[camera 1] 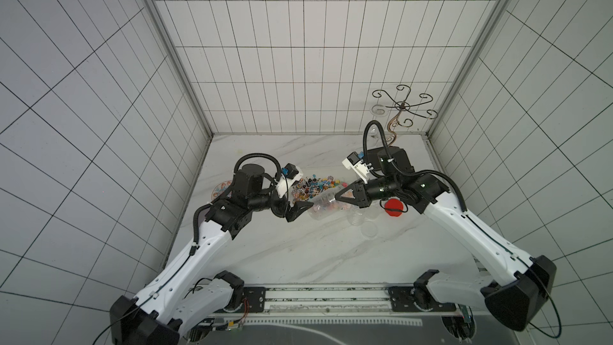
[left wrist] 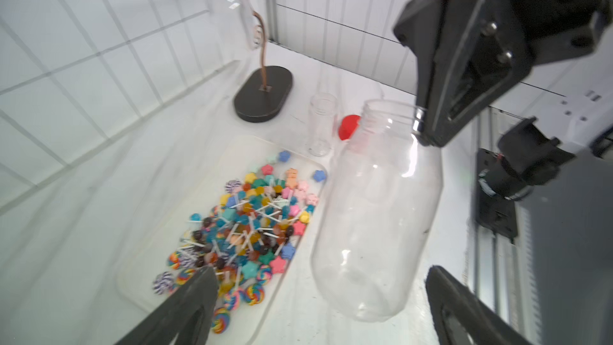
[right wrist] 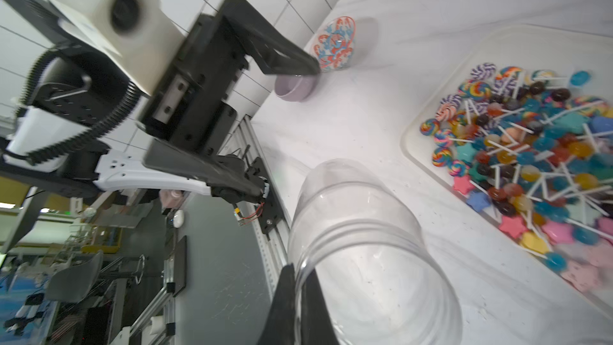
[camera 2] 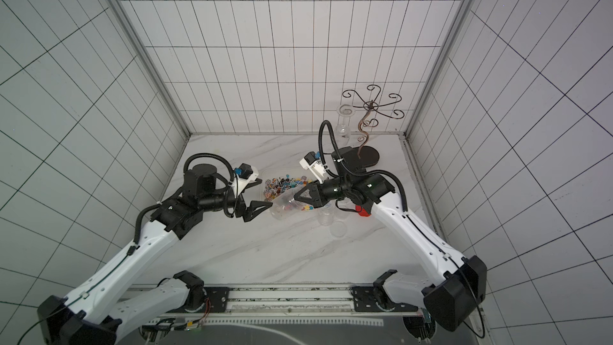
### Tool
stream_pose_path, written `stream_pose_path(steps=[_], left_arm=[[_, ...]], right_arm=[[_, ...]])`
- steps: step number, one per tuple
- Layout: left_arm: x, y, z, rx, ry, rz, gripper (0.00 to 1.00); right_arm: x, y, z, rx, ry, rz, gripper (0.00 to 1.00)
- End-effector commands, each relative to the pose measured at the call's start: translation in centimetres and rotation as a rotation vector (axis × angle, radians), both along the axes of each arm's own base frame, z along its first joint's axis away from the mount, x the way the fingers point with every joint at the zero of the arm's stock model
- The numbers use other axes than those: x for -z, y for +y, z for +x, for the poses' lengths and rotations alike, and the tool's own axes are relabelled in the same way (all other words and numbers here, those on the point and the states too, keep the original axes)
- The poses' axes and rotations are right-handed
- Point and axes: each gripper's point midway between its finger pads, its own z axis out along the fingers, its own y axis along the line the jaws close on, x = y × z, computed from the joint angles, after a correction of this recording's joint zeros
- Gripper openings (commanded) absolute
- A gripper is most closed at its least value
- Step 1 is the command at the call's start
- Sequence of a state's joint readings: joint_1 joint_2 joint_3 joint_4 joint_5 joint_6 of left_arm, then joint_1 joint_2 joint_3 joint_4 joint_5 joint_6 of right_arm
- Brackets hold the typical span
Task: Pour the candies out of the jar
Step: Place the jar at the center of the board.
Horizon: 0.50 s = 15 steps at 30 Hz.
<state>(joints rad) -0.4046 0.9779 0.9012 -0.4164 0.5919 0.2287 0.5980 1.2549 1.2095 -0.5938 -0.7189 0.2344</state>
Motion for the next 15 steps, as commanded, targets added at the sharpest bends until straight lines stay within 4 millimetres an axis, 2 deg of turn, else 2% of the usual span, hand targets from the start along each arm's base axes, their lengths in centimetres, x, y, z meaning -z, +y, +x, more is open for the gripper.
stream_pose_path(steps=[1, 3, 6, 12, 15], left_arm=[[-3.2, 3.8, 3.3, -0.236, -0.129, -0.065, 0.97], [-3.9, 6.0, 4.6, -0.345, -0.156, -0.092, 0.97], [-4.2, 8.1, 5.6, -0.447, -0.173, -0.117, 0.97], [-3.5, 9.5, 6.7, -0.519, -0.15, -0.1, 0.97], [-3.4, 10.2, 6.9, -0.551, -0.149, -0.093, 0.97]], right_arm=[[-0.8, -0.1, 1.1, 0.084, -0.097, -0.127, 0.0], [0.7, 0.6, 1.0, 0.115, -0.113, -0.206, 0.0], [3.1, 1.7, 0.6, 0.146, -0.145, -0.321, 0.0], [7.0, 3.8, -0.4, 0.139, -0.176, -0.499, 0.0], [8.3, 4.5, -0.7, 0.12, -0.185, -0.561, 0.0]])
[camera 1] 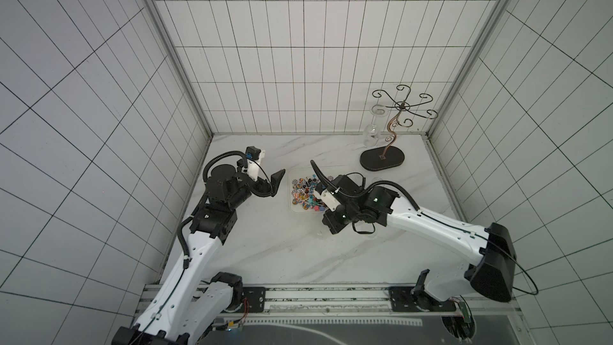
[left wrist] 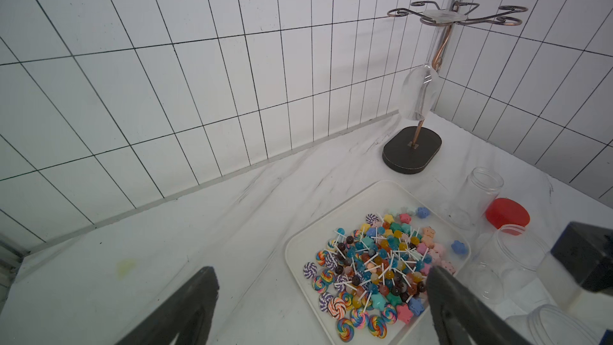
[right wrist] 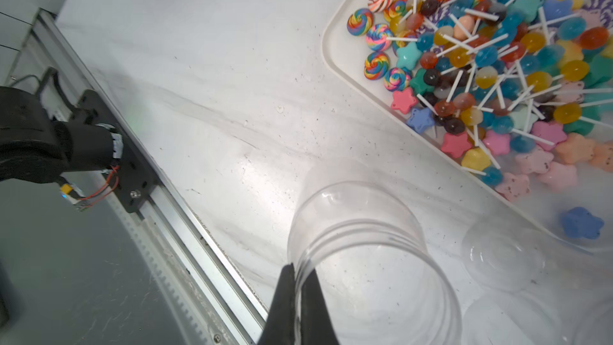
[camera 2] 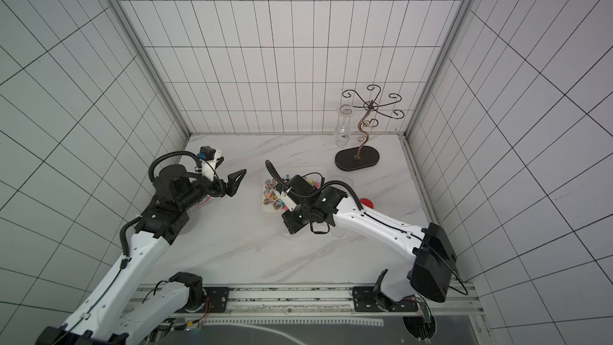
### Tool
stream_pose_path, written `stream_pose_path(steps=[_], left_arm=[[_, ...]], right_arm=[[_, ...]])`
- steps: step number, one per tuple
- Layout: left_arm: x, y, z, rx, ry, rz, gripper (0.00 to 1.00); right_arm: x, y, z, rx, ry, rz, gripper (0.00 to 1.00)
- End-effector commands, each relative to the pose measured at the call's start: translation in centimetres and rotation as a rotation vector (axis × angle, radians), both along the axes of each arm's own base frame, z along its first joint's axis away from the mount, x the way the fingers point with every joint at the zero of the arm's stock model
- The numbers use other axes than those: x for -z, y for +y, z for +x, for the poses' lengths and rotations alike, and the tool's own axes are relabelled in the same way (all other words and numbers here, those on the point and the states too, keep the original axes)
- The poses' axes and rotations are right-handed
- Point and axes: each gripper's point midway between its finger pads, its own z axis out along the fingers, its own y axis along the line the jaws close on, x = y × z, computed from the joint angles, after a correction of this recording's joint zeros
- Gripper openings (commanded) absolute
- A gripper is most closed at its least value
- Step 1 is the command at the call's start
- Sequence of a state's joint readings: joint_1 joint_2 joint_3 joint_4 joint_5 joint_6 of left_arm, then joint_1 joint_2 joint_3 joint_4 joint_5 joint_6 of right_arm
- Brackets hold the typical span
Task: Pour the candies out of the jar
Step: Place the jar at the center of the board.
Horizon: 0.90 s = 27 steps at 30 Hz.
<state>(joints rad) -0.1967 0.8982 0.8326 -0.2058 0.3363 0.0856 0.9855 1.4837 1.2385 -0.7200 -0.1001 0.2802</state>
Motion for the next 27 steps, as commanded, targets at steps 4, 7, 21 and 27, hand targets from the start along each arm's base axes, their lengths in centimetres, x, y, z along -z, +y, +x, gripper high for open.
stream_pose_path(steps=[4, 7, 21, 27], left_arm=[[-0.4, 1.1, 0.5, -0.064, -0.015, -0.016, 0.97], [-0.3, 1.1, 0.5, -0.06, -0.011, -0.016, 0.97], [-0.3, 0.9, 0.4, -0.047, -0.006, -0.027, 0.97], [-0.4, 1.1, 0.5, -0.06, -0.008, -0.028, 0.97]], right_arm=[[-2.4, 1.7, 1.7, 0.029, -0.104, -0.028, 0.0], [-1.6, 2.1, 1.4, 0.016, -0.096, -0.047, 0.0], [-0.5, 3.5, 1.0, -0.025, -0.086, -0.076, 0.17], [-1.1, 3.8, 1.2, -0.026, -0.097, -0.068, 0.34]])
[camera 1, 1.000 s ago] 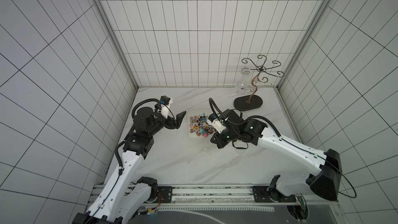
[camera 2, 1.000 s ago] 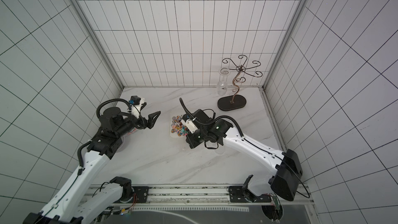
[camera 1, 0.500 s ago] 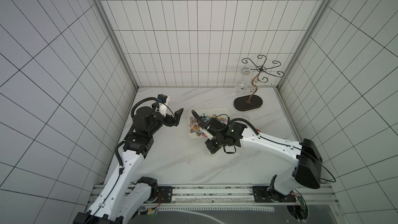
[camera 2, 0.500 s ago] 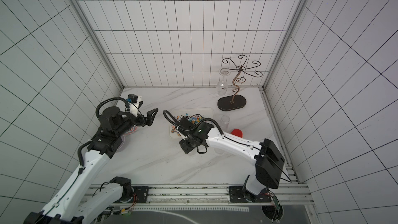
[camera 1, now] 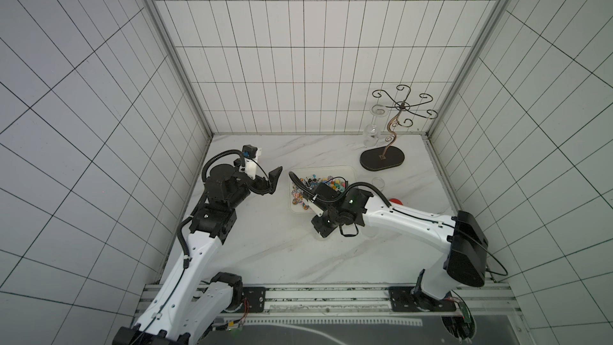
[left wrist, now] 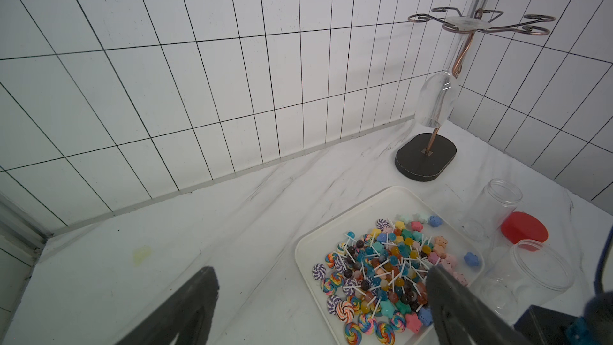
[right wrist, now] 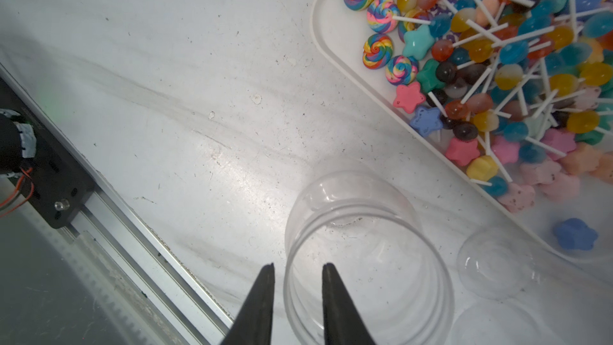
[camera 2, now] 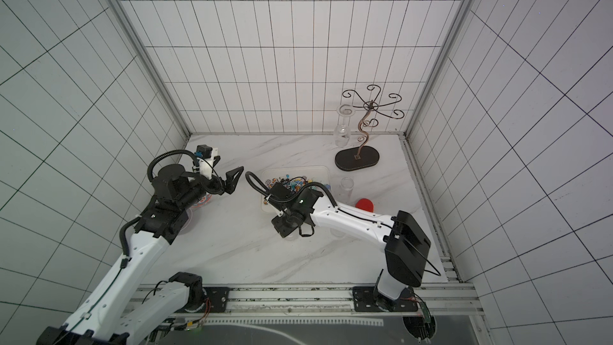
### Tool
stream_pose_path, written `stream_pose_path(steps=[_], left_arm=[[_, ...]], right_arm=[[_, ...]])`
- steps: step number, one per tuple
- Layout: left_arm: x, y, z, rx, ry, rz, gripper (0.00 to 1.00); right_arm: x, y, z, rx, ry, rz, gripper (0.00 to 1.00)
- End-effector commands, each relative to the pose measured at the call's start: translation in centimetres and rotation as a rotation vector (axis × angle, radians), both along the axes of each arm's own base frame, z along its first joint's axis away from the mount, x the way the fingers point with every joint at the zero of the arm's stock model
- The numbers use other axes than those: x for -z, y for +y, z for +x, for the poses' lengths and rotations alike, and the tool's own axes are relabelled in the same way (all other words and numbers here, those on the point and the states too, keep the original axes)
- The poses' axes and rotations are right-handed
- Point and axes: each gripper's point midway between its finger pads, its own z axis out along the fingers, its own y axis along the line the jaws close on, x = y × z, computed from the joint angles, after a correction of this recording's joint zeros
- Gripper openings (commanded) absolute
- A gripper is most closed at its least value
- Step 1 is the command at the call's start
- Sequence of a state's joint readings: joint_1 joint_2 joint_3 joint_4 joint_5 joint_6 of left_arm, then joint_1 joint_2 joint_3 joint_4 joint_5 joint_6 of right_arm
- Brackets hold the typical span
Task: Pour the candies out of the jar
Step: Place the jar at the center of the board, then reset both arms
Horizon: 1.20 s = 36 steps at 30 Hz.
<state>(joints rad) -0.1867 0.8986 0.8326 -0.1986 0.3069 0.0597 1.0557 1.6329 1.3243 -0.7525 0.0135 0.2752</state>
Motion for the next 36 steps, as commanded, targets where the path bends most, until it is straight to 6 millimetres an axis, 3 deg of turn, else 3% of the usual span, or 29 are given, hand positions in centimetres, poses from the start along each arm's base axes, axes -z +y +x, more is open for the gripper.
stream_pose_path(steps=[1, 5, 9, 14, 16, 20, 22, 26, 30, 36], left_arm=[[-0.2, 0.4, 0.1, -0.019, -0.012, -0.011, 0.97], [-0.3, 0.9, 0.3, -0.05, -0.011, -0.015, 0.97], [-0.1, 1.5, 0.7, -0.089, -0.003, -0.02, 0.97], [0.0, 2.2, 1.4, -0.138, 0.013, -0.029, 0.97], [-0.1, 2.6, 1.7, -0.171, 0.016, -0.037, 0.97], [-0.5, 3.2, 1.9, -0.208, -0.011, -0.045, 0.97], [-0.7, 3.5, 1.8, -0.222, -0.034, -0.039, 0.97], [-0.6, 3.4, 1.8, -0.203, -0.086, 0.016, 0.97], [-0.3, 4.8, 1.8, -0.292, -0.142, -0.079, 0.97], [1.0, 5.8, 1.6, -0.338, -0.212, -0.018, 0.97]], right_arm=[[-4.1, 2.0, 1.0, -0.007, -0.064, 0.073, 0.37], [-6.2, 2.1, 1.8, 0.01, -0.115, 0.096, 0.44], [-9.7, 1.6, 2.9, 0.041, -0.204, 0.132, 0.54], [-14.2, -1.6, 5.8, 0.139, -0.332, 0.187, 0.78], [-15.7, -4.1, 7.4, 0.202, -0.364, 0.213, 1.0], [-18.3, -9.9, 10.4, 0.348, -0.442, 0.261, 1.0], [-18.9, -13.6, 12.0, 0.442, -0.475, 0.269, 1.0], [-19.6, -18.5, 13.7, 0.557, -0.54, 0.28, 1.0], [-19.4, -23.2, 15.4, 0.69, -0.607, 0.275, 1.0], [-17.6, -28.7, 16.5, 0.865, -0.678, 0.219, 1.0]])
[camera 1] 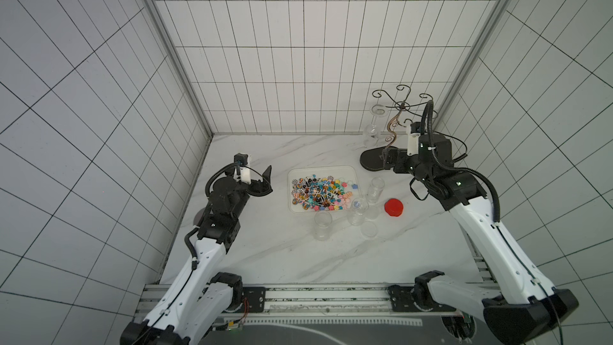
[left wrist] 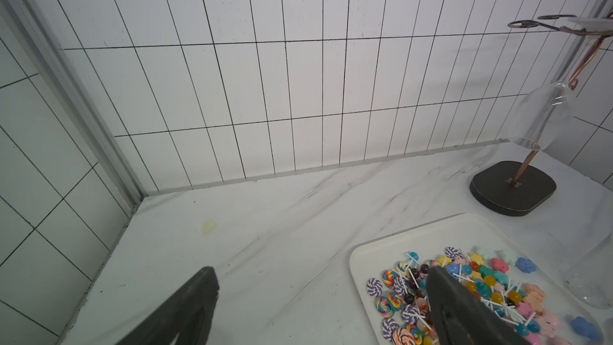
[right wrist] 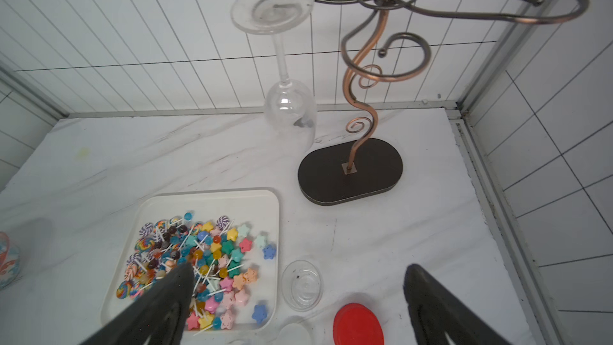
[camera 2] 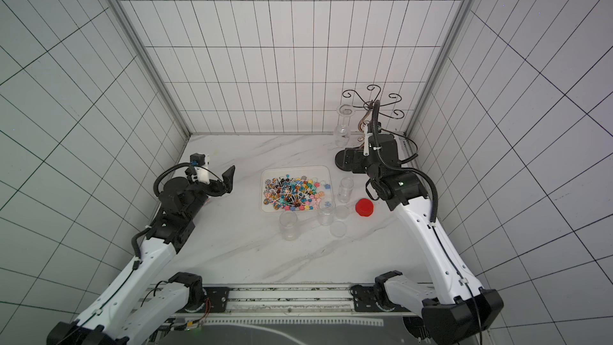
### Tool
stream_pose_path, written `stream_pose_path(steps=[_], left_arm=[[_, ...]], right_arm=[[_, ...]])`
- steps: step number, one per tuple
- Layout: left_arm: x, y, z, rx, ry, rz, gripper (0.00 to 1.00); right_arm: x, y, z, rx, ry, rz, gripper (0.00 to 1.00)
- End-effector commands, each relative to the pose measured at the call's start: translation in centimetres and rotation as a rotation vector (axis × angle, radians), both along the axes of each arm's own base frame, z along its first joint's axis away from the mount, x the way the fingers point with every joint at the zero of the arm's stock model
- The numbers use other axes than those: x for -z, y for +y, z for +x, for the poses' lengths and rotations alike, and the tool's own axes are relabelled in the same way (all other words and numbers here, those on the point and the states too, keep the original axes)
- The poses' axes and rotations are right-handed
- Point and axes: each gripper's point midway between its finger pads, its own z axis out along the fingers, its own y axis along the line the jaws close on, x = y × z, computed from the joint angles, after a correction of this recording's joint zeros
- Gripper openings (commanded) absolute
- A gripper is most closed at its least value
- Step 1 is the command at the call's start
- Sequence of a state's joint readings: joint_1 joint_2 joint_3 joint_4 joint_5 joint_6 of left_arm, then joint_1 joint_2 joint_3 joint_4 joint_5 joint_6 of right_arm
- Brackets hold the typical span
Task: Pour the candies out of the jar
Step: Reset both arms
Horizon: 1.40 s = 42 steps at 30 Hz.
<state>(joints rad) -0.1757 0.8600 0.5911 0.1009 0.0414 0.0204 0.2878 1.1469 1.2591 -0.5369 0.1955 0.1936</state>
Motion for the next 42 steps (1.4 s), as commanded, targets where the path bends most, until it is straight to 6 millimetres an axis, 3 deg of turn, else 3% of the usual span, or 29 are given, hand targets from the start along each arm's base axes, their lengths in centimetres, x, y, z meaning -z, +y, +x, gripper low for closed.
stream_pose_path(steps=[1, 9, 15, 18, 23, 33, 42], left_arm=[[-2.3, 1.4, 0.0, -0.072, -0.117, 0.013, 0.97], [1.4, 4.4, 1.0, -0.2, -0.047, 0.02, 0.97], [4.6, 7.4, 1.1, -0.307, -0.044, 0.013, 0.97], [6.6, 8.4, 0.8, -0.356, -0.001, 0.009, 0.97], [8.6, 8.2, 1.1, -0.344, -0.012, -0.023, 0.97], [12.1, 7.4, 4.0, -0.301, 0.007, -0.042, 0.97], [14.2, 6.8, 6.1, -0.264, 0.036, -0.017, 0.97]], right_arm=[[1.5, -2.8, 0.5, 0.108, -0.049, -0.03, 1.0], [6.3, -7.0, 0.8, 0.247, -0.177, -0.145, 1.0], [8.1, -8.9, -0.4, 0.283, -0.418, -0.175, 1.0], [9.9, -9.6, 0.0, 0.272, -0.403, -0.184, 1.0], [11.8, -10.7, 0.6, 0.294, -0.411, -0.174, 1.0], [13.9, -11.9, 0.3, 0.289, -0.455, -0.153, 1.0], [15.1, -10.6, 0.8, 0.213, -0.454, -0.092, 1.0]])
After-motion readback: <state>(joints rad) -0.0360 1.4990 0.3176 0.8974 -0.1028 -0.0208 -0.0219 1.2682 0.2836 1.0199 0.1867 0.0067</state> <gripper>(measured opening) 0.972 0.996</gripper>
